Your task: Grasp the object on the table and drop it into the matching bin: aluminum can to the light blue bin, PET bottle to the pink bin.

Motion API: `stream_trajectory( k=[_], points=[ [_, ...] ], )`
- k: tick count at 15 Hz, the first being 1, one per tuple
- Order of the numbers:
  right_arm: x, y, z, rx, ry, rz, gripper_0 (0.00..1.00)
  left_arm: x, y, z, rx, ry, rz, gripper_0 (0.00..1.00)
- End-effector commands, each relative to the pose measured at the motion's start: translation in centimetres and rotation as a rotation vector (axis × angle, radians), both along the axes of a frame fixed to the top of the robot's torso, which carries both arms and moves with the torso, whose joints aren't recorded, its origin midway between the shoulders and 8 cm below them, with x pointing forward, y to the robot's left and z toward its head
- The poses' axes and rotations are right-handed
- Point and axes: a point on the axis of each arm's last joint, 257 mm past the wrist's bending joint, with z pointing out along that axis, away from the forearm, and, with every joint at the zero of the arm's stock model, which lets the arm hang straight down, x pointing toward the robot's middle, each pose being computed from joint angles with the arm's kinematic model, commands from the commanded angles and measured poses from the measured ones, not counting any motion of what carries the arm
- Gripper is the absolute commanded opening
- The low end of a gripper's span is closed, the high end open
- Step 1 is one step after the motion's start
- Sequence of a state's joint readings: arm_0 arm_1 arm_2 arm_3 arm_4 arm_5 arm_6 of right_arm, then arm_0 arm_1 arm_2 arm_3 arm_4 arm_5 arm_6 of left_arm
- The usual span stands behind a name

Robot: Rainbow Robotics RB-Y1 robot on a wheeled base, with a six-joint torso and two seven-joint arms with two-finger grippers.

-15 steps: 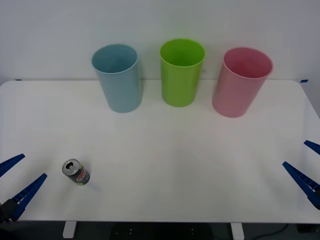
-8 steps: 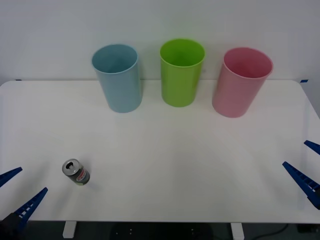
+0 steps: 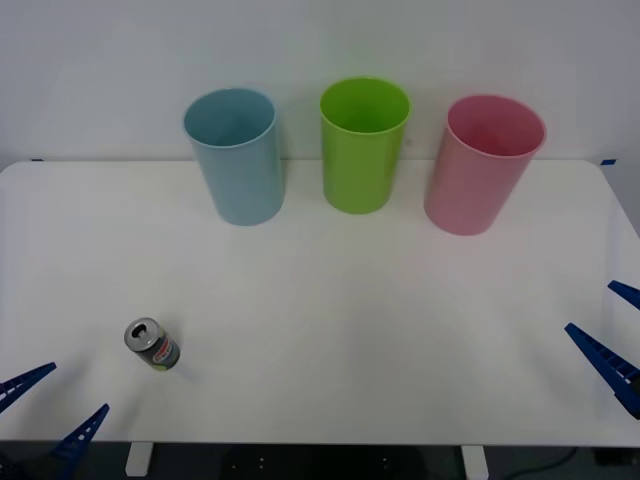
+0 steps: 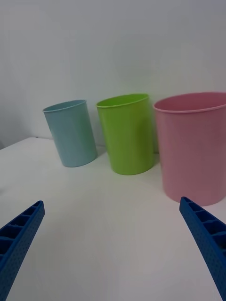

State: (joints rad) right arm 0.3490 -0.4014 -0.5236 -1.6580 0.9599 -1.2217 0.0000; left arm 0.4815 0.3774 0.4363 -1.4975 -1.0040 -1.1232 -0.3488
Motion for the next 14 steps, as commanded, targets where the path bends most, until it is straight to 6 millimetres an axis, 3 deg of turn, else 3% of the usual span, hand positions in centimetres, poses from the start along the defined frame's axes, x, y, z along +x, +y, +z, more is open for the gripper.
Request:
stream_trajectory(
  k=[1, 6, 14],
  points=[
    [0.0, 0.0, 0.0, 0.0, 0.0, 0.0, 1.0, 0.6, -0.1, -1.5, 0.012, -0.022, 0.016, 1.0],
    [0.0, 0.0, 0.0, 0.0, 0.0, 0.0, 1.0, 2.4, -0.9, -3.6, -0.035, 0.009, 0.042, 1.0],
    [0.0, 0.0, 0.0, 0.0, 0.0, 0.0, 1.0, 5.4, -3.7, -4.1, -0.09, 0.004, 0.045, 1.0]
  ],
)
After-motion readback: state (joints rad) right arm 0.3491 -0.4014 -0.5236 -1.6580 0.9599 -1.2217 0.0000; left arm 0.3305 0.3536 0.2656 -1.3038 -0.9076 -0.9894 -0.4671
